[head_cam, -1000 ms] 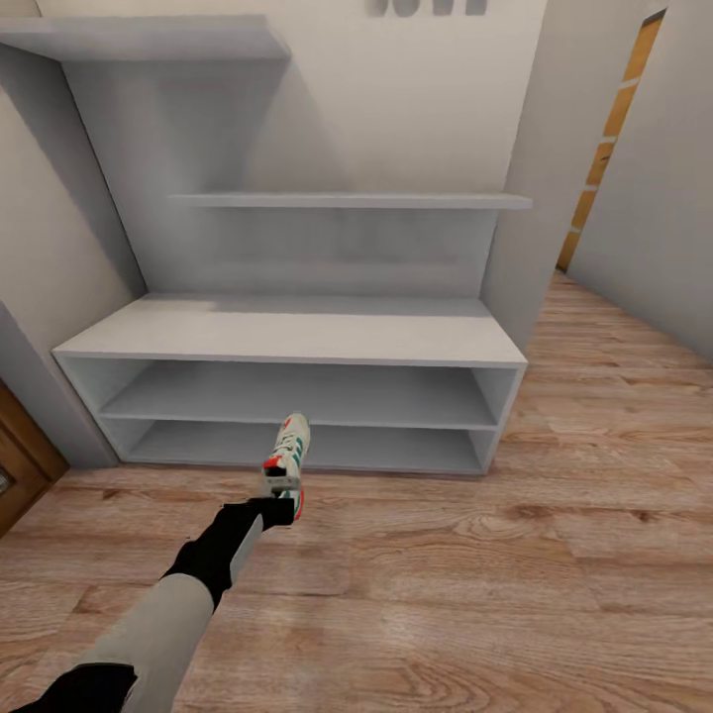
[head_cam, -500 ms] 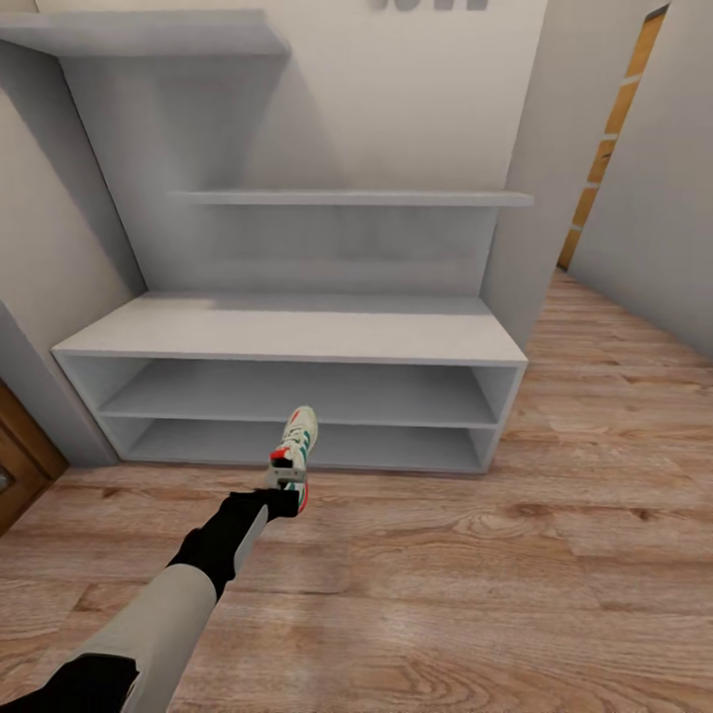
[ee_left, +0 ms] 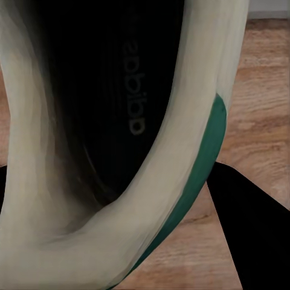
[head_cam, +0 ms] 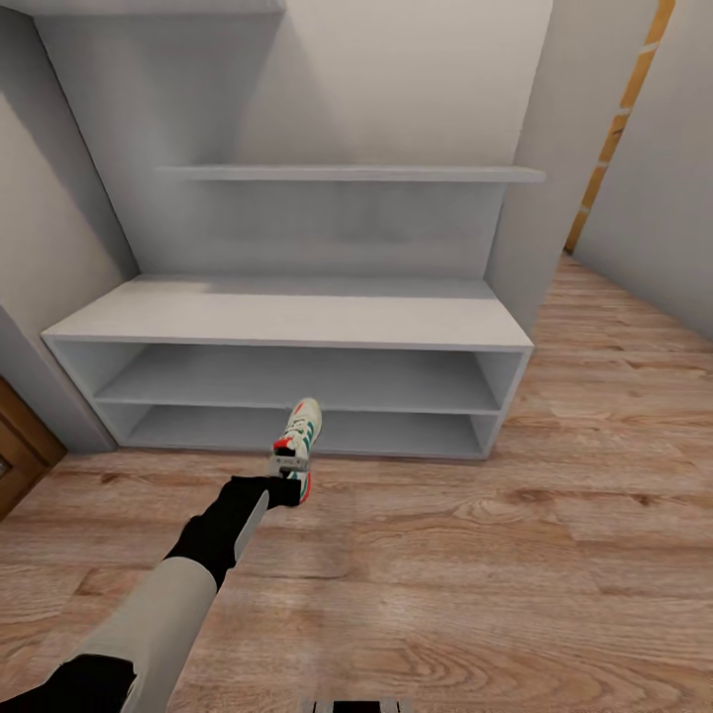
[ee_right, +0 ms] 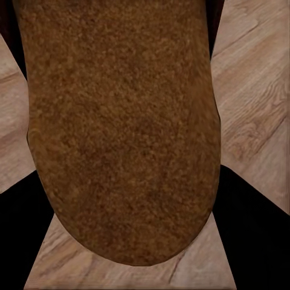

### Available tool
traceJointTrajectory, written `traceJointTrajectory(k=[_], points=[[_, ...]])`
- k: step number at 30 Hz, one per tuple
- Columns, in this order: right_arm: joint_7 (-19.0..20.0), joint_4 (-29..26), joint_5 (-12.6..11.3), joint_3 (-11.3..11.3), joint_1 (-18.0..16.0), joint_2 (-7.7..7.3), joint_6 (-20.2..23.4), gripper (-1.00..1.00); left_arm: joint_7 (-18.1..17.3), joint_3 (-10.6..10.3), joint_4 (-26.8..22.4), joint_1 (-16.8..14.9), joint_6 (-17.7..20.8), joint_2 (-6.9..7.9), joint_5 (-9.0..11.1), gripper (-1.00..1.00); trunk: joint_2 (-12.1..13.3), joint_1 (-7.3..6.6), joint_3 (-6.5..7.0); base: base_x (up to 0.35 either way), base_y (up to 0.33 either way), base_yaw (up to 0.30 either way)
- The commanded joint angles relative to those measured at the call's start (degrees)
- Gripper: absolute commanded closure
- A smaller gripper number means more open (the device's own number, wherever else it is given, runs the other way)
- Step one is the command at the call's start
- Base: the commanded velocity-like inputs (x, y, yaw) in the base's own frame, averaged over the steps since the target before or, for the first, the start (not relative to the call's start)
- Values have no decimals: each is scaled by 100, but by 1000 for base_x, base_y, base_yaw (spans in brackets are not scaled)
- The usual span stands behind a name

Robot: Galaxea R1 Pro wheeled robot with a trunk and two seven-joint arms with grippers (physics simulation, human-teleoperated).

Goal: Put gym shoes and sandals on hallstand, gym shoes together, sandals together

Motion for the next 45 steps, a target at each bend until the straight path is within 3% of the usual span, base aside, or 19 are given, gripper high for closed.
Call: traceJointTrajectory(k=[1, 12, 36, 45], points=[[45, -9, -1, -24, -6, 1, 34, 100, -20, -3, -14, -3, 36, -1, 6, 100, -4, 1, -37, 0, 0, 0], [45, -9, 7, -27, -6, 1, 31, 100, -18, -4, -36, -72, 58, -4, 15, 100, -19, 29, -369, 0, 0, 0], [45, 22, 16, -24, -6, 23, 17, 100, -16, -8, -229, -158, 50, -9, -25, 100, -19, 29, -381, 3, 0, 0], [41, 25, 16, -24, -6, 23, 17, 100, -16, -12, -243, -130, 44, -7, -32, 100, -19, 29, -381, 297, 0, 0]])
